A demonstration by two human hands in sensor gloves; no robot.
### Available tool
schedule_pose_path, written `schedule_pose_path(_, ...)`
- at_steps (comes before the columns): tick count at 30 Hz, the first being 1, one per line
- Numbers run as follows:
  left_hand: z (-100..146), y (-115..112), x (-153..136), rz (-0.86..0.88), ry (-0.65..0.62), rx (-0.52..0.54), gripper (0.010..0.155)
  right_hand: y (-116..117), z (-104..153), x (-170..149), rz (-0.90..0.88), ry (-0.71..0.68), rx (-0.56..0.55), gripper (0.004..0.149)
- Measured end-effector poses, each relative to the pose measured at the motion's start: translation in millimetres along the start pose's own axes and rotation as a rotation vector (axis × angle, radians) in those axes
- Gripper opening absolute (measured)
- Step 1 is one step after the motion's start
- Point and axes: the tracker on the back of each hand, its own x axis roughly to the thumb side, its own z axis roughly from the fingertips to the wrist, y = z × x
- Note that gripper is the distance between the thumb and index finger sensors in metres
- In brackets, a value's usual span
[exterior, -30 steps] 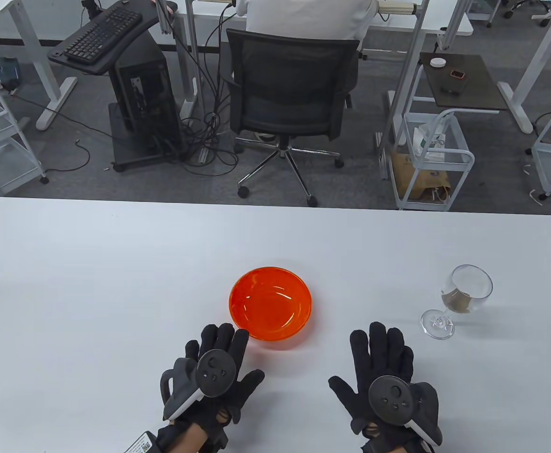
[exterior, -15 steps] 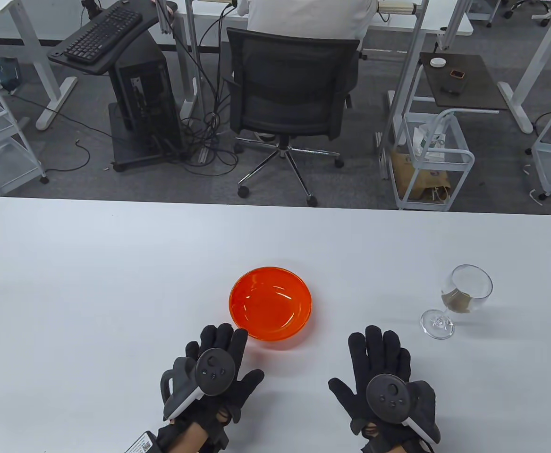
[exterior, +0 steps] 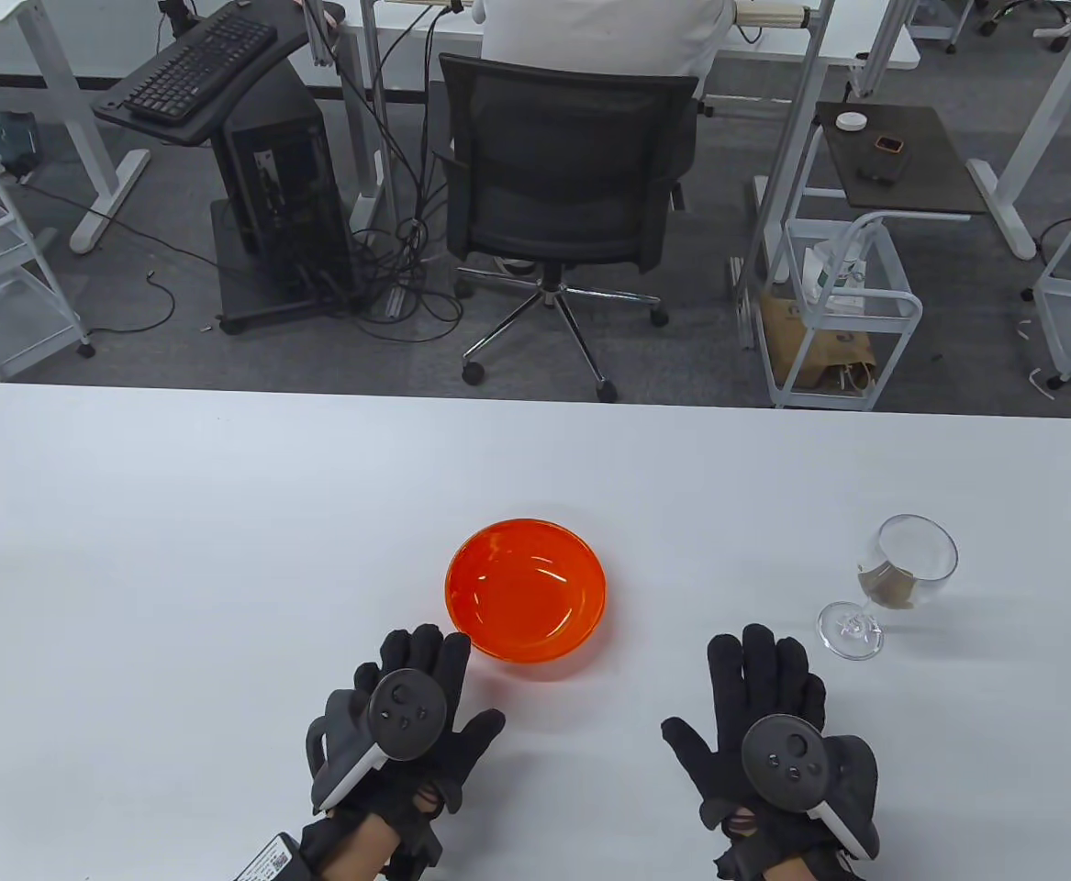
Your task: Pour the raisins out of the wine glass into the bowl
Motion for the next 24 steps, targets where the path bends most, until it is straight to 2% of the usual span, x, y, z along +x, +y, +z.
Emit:
schedule_pose_path(9,0,-1,1,-0.007,-0.002,0.006,0.086,-6,-4,-18,0.025,0.114,-0.044,0.088)
schedule_pose_path(15,2,2,1,0.006,-0.001,0.021,0.086,-12,-5,-41,-0.023,0.229,-0.067,0.086)
schedule_pose_path(24,2,-2,2,0.018,-0.003,0.002,0.086,-24,-3,-70,-0.053,0.393,-0.167,0.089)
